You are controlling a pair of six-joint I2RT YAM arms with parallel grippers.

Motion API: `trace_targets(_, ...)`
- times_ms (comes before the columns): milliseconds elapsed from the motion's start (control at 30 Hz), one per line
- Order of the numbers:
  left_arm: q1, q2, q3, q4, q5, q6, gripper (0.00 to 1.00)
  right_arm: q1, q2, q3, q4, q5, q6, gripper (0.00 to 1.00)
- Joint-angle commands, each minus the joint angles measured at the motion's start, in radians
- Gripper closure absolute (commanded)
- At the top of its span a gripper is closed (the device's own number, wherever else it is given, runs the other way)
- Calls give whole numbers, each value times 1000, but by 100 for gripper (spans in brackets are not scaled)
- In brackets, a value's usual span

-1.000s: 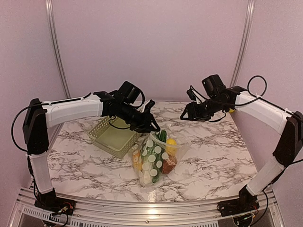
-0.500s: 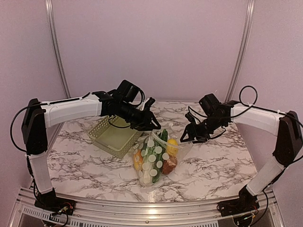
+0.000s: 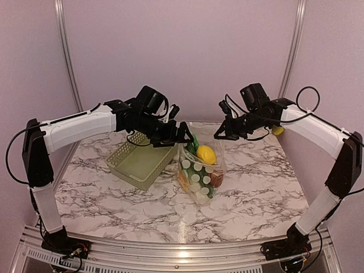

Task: Place the food in the zip-top bag and seal the zipper
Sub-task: Pick up the zipper food storage bag from the center of the board.

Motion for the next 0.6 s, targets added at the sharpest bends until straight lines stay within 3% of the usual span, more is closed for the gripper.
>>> trace_targets(0, -23, -51, 90, -148, -254, 63, 1, 25, 38, 155, -36, 22, -1, 100)
trace_targets(200, -39, 4, 100, -155, -334, 26, 1, 51, 94, 215, -38, 6, 13, 100)
trace_targets(367, -40, 62, 118, -132, -339, 5, 9, 51, 130, 252, -36, -5, 16, 100)
trace_targets(567, -30, 61, 79, -23, -450, 27, 14, 51, 174, 319, -65, -16, 6, 100)
